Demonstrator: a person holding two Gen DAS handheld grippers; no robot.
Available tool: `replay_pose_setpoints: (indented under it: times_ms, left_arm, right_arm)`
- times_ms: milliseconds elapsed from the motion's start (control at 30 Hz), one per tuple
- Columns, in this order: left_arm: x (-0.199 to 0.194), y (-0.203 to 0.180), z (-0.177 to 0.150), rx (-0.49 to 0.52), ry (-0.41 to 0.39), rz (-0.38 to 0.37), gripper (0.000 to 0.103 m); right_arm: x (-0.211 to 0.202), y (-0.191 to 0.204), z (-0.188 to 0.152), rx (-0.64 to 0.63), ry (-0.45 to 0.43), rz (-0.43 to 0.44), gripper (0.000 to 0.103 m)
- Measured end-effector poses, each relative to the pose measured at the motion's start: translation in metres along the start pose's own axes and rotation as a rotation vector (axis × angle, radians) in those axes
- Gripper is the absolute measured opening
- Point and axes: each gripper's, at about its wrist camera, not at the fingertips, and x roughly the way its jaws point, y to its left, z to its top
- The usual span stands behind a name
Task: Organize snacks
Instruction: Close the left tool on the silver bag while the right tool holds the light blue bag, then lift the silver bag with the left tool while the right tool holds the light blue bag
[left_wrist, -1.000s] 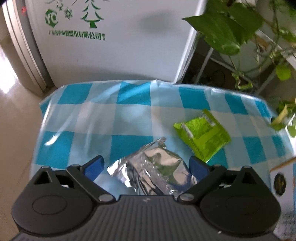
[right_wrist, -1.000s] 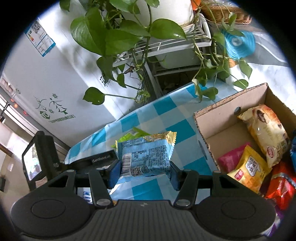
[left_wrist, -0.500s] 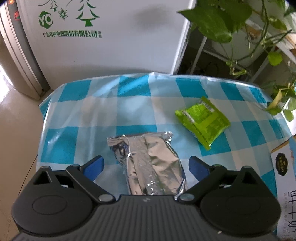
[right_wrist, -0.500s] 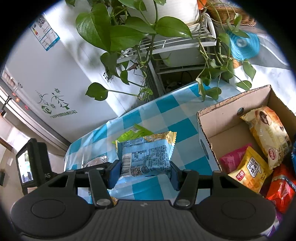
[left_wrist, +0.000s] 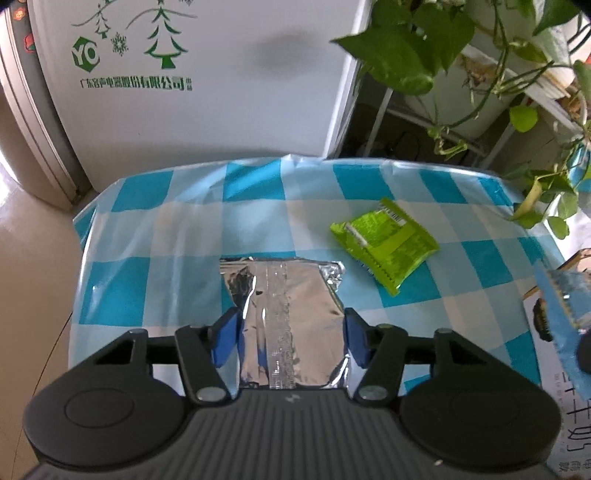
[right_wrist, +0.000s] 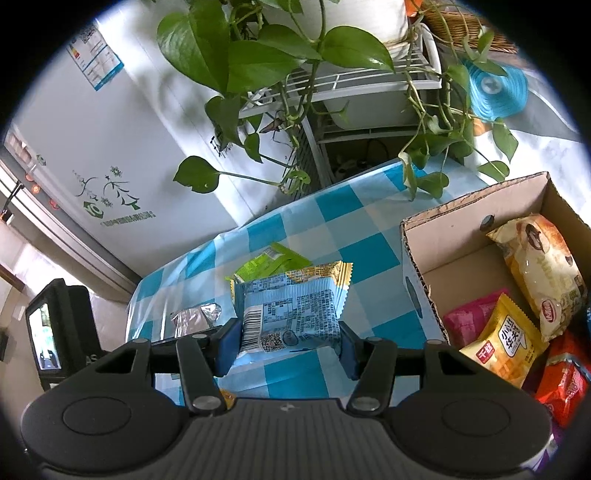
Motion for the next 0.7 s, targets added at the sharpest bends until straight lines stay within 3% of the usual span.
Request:
replay_pose_setpoints:
  times_ms: [700]
  left_arm:
    - [-0.040,0.003,-0.008,-0.003,-0.099,-0.063,0.059]
  right_arm:
    - [0.003,0.003,0.001,-0.031,0.008,0.016,0.061]
